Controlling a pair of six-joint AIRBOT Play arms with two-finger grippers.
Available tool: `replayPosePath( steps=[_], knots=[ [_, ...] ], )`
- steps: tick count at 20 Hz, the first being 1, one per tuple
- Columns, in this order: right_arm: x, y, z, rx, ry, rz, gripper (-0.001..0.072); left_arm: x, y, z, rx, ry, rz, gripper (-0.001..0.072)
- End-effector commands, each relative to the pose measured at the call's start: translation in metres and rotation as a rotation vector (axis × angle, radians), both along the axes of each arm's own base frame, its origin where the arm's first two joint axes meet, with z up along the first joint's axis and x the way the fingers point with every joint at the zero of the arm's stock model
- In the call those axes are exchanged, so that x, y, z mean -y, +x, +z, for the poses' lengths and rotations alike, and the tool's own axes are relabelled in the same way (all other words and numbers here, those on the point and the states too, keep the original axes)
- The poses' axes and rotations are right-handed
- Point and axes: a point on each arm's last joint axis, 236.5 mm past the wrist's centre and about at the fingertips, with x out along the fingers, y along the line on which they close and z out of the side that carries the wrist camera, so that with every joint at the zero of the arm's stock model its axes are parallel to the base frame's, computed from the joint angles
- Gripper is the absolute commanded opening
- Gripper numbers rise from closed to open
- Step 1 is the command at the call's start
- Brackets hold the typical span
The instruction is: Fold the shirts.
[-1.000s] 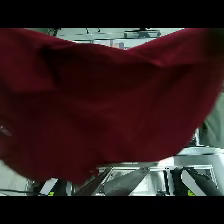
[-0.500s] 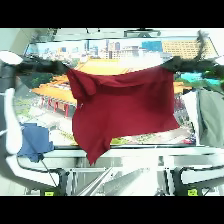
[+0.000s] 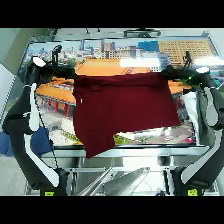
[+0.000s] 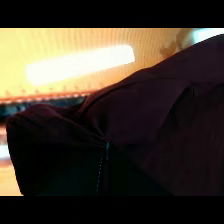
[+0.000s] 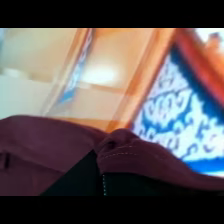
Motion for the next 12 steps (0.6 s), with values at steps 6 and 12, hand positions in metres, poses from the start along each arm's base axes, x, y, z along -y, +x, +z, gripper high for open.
replayPosePath(
  steps=[6, 12],
  knots=[
    [0.049, -0.019, -0.024, -0.085, -0.093, 0.02, 0.0015, 0.035, -0.089, -0.023, -0.334, -0.042, -0.014, 0.0014],
    [0.054, -0.028, -0.035, -0.115, -0.15, 0.047, 0.0015, 0.047, -0.112, -0.071, -0.407, -0.034, 0.018, 0.0014]
  ],
)
